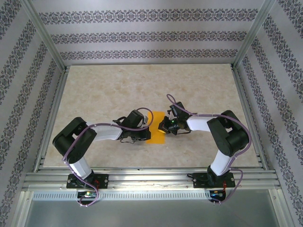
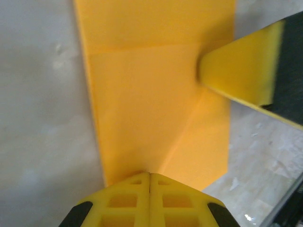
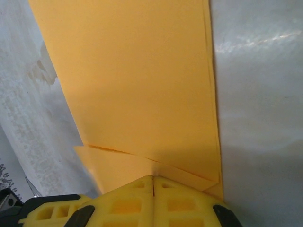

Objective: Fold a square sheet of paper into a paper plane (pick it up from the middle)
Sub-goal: Fold the triangle a second time at the center of the table.

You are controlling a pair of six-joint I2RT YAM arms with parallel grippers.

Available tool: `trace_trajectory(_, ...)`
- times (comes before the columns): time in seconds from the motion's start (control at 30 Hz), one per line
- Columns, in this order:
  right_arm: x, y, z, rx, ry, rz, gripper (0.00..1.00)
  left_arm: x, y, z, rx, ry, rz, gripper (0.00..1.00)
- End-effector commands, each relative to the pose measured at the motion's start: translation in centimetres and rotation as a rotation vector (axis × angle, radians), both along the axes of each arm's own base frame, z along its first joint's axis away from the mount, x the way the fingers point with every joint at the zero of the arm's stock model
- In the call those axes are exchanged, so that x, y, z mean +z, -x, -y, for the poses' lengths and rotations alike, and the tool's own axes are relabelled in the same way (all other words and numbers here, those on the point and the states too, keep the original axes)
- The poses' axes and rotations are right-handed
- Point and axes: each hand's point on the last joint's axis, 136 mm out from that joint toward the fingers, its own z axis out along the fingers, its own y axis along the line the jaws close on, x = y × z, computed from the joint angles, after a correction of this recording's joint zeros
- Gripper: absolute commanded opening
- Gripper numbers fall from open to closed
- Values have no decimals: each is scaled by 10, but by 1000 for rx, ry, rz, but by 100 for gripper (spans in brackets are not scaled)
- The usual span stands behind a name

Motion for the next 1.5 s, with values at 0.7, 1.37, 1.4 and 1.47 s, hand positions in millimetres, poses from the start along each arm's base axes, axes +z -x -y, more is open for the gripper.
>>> trace_trajectory(0.7,-20,19,-10,36,47,-32,0,-48,33,-40,6,-195,-90,0)
trace_trajectory(1.37,25,-32,41,-107,-36,127,0,-49,34,-38,-3,-168,-75,0)
trace_trajectory(1.4,32,-32,37,-94,-42,146,1,-49,34,-37,-2,-165,-75,0)
trace_trajectory(1.47,42,-29,26,-63,-58,176,1,-48,33,-36,-5,-160,-76,0)
